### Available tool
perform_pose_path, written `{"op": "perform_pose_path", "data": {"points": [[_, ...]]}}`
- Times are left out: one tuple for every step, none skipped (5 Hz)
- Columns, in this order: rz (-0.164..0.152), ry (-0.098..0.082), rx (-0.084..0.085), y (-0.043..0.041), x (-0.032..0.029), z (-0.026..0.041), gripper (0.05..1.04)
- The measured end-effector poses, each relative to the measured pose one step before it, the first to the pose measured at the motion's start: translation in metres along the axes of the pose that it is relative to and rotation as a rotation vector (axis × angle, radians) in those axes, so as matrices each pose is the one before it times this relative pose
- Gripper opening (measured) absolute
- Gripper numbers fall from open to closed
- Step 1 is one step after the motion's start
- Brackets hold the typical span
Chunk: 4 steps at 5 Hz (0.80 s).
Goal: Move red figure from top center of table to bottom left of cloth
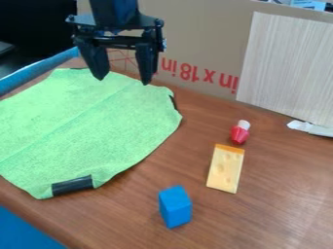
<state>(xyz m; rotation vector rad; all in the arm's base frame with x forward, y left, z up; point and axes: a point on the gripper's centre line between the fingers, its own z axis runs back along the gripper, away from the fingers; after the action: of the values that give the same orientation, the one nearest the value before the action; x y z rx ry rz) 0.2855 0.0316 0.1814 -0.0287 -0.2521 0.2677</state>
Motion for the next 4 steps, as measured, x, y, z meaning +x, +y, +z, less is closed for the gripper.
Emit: {"op": "perform_pose_path", "data": {"points": [[0.0038, 0.0228, 0.0031, -0.00001, -0.00160, -0.00721, 1.001], [-0.0420, -0.0164, -0.0041, -0.02521, 0.00744, -0.02008, 1.001], [0.0122, 0.0147, 0.0107, -0.01250, 0.01264, -0.02523, 1.001], [-0.0510, -0.0062, -0.0544, -0.03256, 0.01578, -0.02068, 1.001]]}}
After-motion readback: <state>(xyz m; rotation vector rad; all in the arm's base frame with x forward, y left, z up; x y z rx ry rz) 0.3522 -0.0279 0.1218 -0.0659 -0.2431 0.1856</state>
